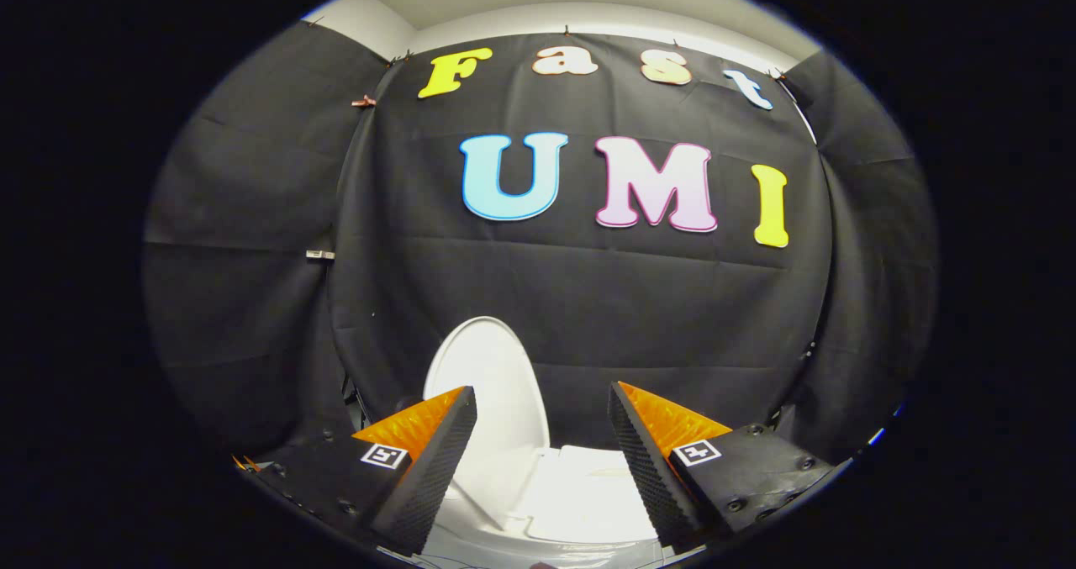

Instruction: Open the toilet lid.

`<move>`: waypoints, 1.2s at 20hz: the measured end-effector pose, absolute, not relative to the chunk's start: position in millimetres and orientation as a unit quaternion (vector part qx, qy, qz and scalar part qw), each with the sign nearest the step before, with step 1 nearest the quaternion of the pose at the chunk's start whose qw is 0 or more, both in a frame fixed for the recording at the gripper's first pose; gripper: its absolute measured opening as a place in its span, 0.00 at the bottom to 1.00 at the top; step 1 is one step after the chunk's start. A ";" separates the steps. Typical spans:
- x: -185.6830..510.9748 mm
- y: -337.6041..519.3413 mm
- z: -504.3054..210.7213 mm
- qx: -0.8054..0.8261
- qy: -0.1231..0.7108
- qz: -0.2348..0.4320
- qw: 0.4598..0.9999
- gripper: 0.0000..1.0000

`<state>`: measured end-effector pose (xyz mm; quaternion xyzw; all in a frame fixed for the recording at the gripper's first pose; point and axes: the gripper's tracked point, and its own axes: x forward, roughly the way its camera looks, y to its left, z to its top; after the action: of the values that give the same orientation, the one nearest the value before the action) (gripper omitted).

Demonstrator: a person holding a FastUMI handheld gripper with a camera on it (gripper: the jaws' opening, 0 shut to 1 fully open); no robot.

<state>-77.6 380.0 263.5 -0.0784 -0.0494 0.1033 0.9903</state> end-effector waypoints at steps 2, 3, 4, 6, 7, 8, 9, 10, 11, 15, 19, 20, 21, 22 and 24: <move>-76.2 332.9 263.9 -0.082 -0.065 0.085 0.991 0.98; -75.5 310.6 260.0 -0.082 -0.068 0.077 0.991 0.98; -73.8 289.3 255.3 -0.078 -0.069 0.069 0.992 0.98; -68.8 249.7 243.5 -0.070 -0.072 0.057 0.993 0.98; -66.5 231.5 236.8 -0.070 -0.072 0.049 0.994 0.98; -64.1 214.0 226.9 -0.071 -0.070 0.044 0.994 0.98; -61.9 196.9 215.1 -0.071 -0.063 0.037 0.995 0.98; -61.1 183.6 203.8 -0.067 -0.056 0.035 0.996 0.98; -60.5 171.0 197.8 -0.062 -0.053 0.031 0.996 0.98; -59.0 142.2 185.0 -0.058 -0.054 0.028 0.996 0.98; -54.8 131.1 185.2 -0.038 -0.051 0.024 0.998 0.98; -54.7 130.8 184.4 -0.040 -0.053 0.022 0.998 0.98; -54.5 128.8 184.9 -0.044 -0.055 0.019 0.997 0.98; -54.9 130.2 184.1 -0.046 -0.056 0.021 0.997 0.98; -54.1 134.2 184.4 -0.047 -0.057 0.025 0.997 0.98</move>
<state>-54.1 134.2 184.4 -0.0474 -0.0569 0.0255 0.9969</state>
